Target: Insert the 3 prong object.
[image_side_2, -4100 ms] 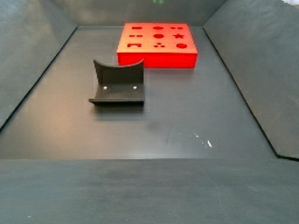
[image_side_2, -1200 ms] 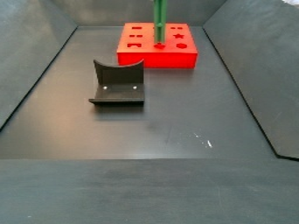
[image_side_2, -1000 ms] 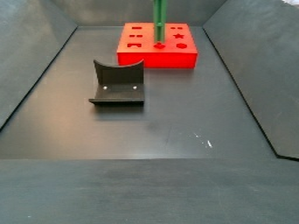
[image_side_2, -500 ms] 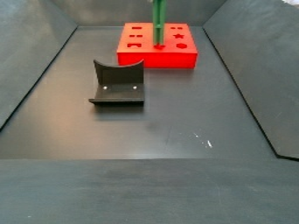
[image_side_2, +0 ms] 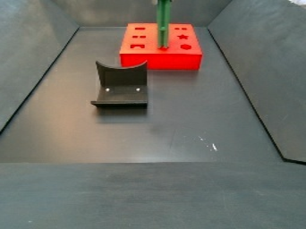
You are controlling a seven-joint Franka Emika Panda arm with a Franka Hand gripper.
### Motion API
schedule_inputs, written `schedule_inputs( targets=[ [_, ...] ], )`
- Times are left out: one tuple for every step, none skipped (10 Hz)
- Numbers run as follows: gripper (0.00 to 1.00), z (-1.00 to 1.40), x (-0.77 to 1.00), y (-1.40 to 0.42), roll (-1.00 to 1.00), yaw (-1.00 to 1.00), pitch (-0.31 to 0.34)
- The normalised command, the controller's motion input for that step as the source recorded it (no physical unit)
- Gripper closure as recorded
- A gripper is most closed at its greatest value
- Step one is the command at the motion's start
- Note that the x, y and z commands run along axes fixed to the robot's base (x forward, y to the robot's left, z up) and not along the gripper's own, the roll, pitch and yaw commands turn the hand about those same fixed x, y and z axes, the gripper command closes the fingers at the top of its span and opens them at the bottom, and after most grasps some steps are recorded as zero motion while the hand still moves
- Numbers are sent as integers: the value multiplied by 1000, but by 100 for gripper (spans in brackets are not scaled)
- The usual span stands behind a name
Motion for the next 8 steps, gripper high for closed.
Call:
schedule_inputs(
  targets=[
    [100, -71, -83, -69, 0, 0, -87],
    [100, -186, 0, 0, 0, 34, -100],
    [100, -191, 0, -6, 0, 20, -70],
    [100, -23, 0, 0, 10, 0, 0],
    [100, -274, 0, -57, 163, 0, 0],
    [100, -506, 0, -37, 153, -26, -40],
    [100, -560, 31, -89, 181, -9, -30],
    [100, -523, 140, -129, 233, 0, 0]
  ],
)
